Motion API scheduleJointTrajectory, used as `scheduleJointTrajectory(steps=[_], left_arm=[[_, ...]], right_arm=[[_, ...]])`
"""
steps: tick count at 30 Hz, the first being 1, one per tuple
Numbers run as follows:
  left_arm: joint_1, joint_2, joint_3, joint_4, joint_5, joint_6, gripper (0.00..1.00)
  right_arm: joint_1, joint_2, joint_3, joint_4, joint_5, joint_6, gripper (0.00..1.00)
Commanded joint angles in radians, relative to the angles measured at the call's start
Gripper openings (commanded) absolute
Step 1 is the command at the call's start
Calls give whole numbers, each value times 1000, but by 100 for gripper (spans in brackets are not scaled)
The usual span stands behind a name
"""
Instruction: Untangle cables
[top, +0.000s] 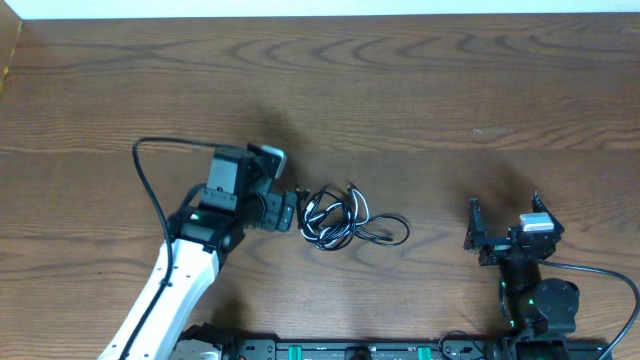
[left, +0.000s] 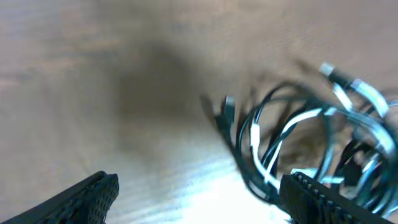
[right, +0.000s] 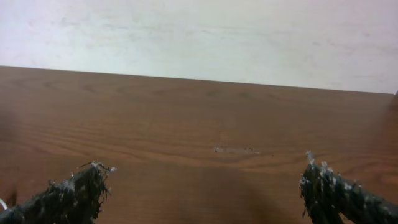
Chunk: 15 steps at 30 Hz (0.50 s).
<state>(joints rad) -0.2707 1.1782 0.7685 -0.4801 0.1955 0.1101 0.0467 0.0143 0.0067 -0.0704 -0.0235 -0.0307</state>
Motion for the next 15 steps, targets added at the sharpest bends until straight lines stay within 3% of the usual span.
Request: scheduleJointTrajectory(steps=[1, 15], left_arm=[[-4, 4, 93, -23, -13, 17, 88], [-4, 50, 298, -199, -13, 29, 88]], right_arm=[[-13, -8, -1, -4, -5, -8, 99], [-13, -8, -1, -4, -5, -8, 99]])
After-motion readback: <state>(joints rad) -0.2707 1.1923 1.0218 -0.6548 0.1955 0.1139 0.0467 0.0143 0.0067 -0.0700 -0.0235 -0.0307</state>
